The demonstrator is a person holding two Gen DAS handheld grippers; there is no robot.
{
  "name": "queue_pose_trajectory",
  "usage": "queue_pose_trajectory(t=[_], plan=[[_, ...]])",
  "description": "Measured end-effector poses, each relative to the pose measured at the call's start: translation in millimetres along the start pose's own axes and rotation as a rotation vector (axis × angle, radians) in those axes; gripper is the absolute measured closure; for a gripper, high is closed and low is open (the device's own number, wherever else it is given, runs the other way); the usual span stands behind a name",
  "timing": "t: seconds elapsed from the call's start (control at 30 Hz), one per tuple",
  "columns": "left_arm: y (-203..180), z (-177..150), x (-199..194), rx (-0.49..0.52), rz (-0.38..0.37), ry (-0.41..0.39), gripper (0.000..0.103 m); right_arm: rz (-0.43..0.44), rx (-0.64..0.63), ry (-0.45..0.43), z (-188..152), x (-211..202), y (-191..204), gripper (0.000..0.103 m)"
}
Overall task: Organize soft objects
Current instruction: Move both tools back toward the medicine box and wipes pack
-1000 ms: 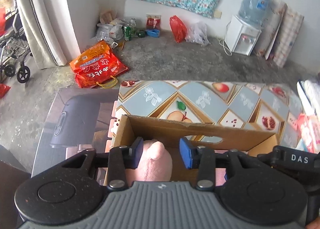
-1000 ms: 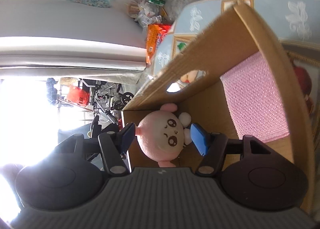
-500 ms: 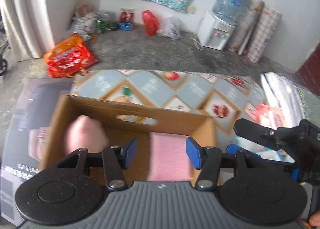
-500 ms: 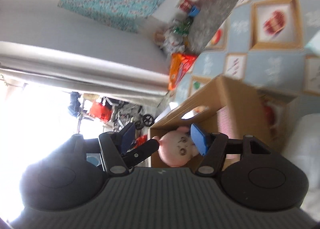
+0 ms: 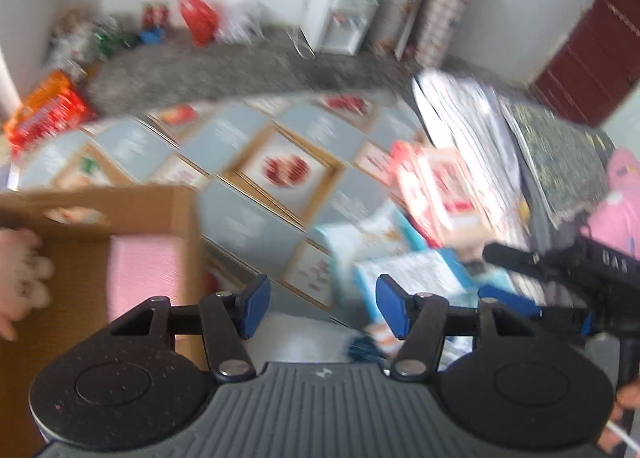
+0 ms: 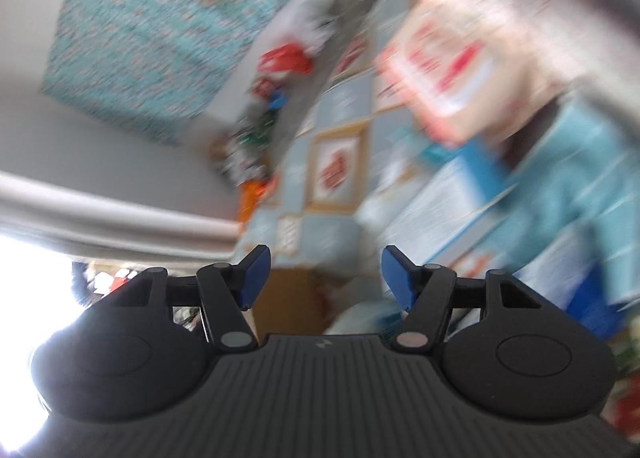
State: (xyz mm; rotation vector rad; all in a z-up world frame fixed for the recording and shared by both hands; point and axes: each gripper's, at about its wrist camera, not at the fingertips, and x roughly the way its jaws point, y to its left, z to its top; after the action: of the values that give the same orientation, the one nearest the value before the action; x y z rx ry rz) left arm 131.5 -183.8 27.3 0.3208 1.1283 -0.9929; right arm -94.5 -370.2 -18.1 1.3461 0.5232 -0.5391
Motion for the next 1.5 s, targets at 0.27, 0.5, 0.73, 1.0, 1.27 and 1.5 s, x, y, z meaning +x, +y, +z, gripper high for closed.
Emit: queue_pose_trajectory(t=[0.27, 0.5, 0.73, 1.0, 1.27, 1.5], plan=[[-50, 1, 77, 0.019, -0.026, 0.137, 0.044, -0.157, -0.031, 0.073, 60, 31, -50, 0.041], [-50, 11, 123, -0.082, -0.003, 0.223, 0.043, -0.182, -0.076, 0.197, 69, 70, -55, 0.041], [-64, 4, 130, -0.108, -0.022, 0.26, 0.047, -0.151, -0.167, 0.231, 64, 65, -42, 0.064], [-103, -23, 98, -0.071, -0.235, 0.311, 0.05, -0.189, -0.229, 0.185, 87, 52, -50, 0.062], [-110, -26, 77, 0.167, -0.071, 0.181, 0.048, -0.075, -0.032, 0.15, 79, 12, -71, 0.062], [-56, 9, 106, 0.015, 0.033, 0.191, 0.048, -0.015, 0.173, 0.25, 27, 32, -76, 0.062]])
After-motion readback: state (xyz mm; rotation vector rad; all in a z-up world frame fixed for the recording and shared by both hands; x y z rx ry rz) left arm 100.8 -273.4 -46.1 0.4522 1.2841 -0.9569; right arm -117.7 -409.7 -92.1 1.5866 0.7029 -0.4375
